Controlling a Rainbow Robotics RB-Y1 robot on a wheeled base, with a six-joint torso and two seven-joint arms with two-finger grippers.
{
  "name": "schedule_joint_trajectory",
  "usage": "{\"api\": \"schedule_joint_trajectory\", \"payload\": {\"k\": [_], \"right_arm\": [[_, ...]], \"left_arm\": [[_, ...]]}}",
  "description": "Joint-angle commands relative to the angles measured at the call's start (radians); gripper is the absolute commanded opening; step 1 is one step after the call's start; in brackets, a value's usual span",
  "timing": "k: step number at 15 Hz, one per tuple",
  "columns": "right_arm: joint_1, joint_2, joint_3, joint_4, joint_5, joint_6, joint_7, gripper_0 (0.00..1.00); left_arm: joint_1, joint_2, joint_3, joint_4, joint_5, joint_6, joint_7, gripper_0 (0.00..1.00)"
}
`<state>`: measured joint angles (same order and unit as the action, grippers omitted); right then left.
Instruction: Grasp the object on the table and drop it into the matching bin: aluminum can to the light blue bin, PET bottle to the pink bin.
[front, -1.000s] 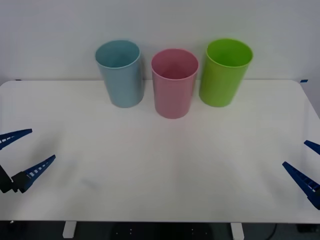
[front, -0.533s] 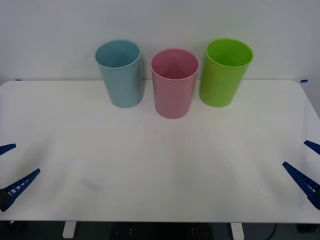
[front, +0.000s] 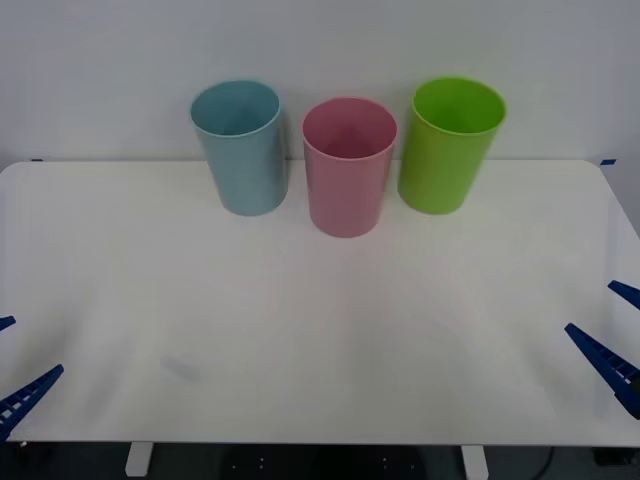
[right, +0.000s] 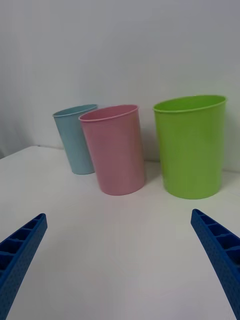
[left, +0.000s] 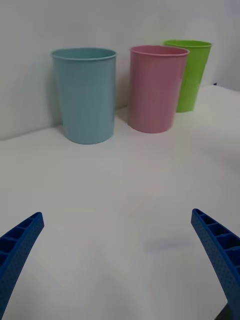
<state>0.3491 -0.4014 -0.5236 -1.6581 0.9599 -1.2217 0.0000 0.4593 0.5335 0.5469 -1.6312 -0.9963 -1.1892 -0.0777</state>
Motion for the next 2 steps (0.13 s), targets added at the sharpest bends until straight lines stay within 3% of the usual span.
{"api": "schedule_joint_trajectory", "payload": {"k": [1,2], "right_arm": [[0.000,0.000,0.000,0.000,0.000,0.000,0.000,1.00],[0.000,0.000,0.000,0.000,0.000,0.000,0.000,1.00]], "left_arm": [[0.006,0.000,-0.005,0.001,0.004,0.005,0.002,1.00],[0.006,0.000,-0.005,0.001,0.004,0.005,0.002,1.00]]}}
